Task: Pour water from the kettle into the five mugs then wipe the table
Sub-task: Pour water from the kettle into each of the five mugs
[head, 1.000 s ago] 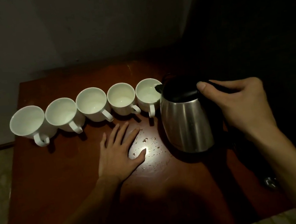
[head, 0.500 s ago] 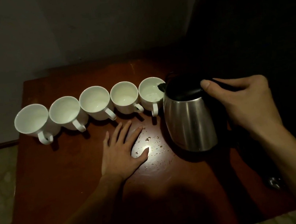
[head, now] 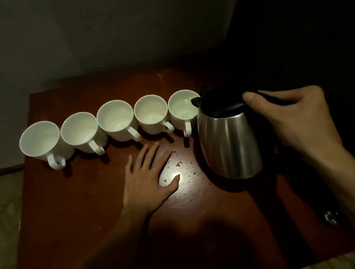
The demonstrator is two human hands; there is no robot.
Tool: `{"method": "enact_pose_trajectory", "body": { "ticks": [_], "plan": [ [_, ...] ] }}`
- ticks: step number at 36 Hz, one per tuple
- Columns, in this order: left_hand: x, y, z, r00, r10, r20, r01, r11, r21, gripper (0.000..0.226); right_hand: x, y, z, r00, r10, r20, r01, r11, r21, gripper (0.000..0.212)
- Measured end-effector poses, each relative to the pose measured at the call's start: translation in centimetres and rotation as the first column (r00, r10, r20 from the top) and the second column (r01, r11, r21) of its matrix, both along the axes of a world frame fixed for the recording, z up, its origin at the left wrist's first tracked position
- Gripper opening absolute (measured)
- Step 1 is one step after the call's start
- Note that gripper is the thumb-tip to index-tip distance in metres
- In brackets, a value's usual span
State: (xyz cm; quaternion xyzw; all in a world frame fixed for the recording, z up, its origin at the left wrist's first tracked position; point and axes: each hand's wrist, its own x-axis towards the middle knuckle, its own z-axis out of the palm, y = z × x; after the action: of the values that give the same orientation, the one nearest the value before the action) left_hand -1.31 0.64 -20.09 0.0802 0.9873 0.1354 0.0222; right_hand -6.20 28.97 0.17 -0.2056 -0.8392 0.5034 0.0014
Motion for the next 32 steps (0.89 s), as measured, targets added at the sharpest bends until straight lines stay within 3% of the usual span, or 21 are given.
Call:
{"method": "enact_pose_trajectory", "body": {
  "ticks": [16, 22, 28, 32],
  "plan": [
    [-0.04, 0.03, 0.01, 1.000, -0.004, 0.002, 0.004, 1.000, -0.006, 0.075, -0.04, -0.20, 0.46, 0.999, 0.029, 0.023, -0.029, 1.000, -0.006, 0.072],
    [0.02, 0.00, -0.01, 1.000, 0.002, 0.003, -0.002, 1.000, 0.003, 0.075, 0.03, -0.38, 0.79, 0.999, 0.030, 0.017, -0.030, 0.999, 0.032, 0.060],
    [0.09, -0.02, -0.01, 1.000, 0.005, -0.006, -0.005, 1.000, 0.026, 0.075, 0.11, -0.50, 0.70, 0.999, 0.031, 0.014, -0.031, 0.999, 0.016, 0.074],
    [0.06, 0.00, 0.03, 1.000, 0.007, -0.006, -0.007, 1.000, 0.027, 0.075, 0.07, -0.31, 0.55, 0.999, 0.034, 0.012, -0.035, 0.999, 0.025, 0.071]
  ]
}}
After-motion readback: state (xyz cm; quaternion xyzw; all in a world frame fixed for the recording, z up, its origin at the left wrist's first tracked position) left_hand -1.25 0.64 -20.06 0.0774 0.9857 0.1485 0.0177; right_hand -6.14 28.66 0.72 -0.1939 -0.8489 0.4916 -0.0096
